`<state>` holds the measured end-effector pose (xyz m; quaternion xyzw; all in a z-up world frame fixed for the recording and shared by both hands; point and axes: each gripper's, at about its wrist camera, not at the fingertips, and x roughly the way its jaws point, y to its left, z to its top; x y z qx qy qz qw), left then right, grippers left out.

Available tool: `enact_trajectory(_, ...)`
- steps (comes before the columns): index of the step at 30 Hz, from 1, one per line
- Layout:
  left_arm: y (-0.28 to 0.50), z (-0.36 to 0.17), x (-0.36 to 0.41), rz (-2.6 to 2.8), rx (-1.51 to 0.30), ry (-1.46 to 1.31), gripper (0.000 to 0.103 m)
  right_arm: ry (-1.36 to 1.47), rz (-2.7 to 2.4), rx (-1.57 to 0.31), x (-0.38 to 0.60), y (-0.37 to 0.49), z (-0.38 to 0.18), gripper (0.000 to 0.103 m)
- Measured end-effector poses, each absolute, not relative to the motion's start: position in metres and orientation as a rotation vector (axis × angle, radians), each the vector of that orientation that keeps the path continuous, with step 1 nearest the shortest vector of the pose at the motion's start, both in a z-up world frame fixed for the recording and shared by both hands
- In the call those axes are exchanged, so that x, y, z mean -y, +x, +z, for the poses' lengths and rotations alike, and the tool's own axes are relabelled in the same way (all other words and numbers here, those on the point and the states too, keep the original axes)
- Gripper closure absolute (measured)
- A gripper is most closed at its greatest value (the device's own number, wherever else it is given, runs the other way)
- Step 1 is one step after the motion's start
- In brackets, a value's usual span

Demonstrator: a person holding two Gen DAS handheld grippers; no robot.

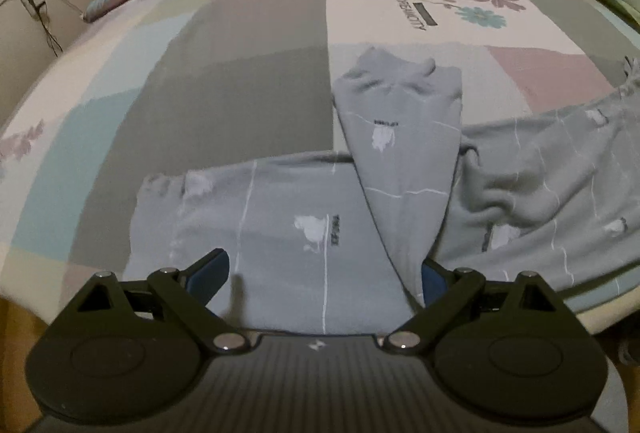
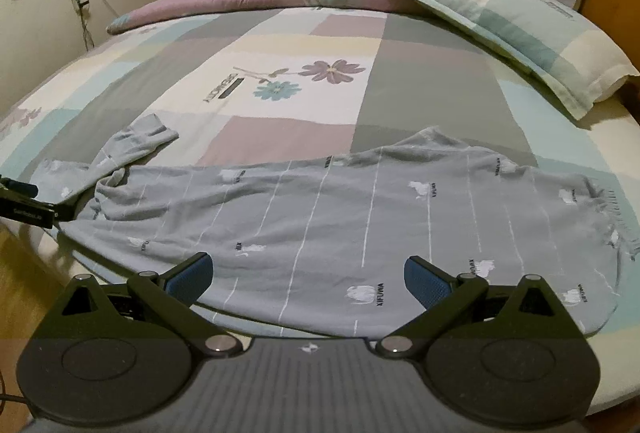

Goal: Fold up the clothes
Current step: 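Move the open left tool to the cuff of a pant leg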

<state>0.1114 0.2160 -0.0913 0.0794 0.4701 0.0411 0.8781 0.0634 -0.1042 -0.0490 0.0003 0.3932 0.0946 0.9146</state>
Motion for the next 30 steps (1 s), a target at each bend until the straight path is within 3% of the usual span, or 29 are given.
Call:
enact_trajectory(7, 0.115, -0.074, -0.196, 0.046, -0.897, 0.253, 0.009, -0.009, 0.199, -0.819, 0.099, 0.068, -0.052, 0.0)
enact_trajectory(16, 0.154, -0.093, -0.175, 0.048, -0.896, 0.354, 0.008, -0.028, 0.203, -0.814, 0.092, 0.074, -0.048, 0.0)
enact_trajectory(30, 0.104, -0.08, -0.246, 0.16, -0.912, 0.177, 0.009, -0.053, 0.272, -0.842, 0.067, 0.098, -0.055, 0.0)
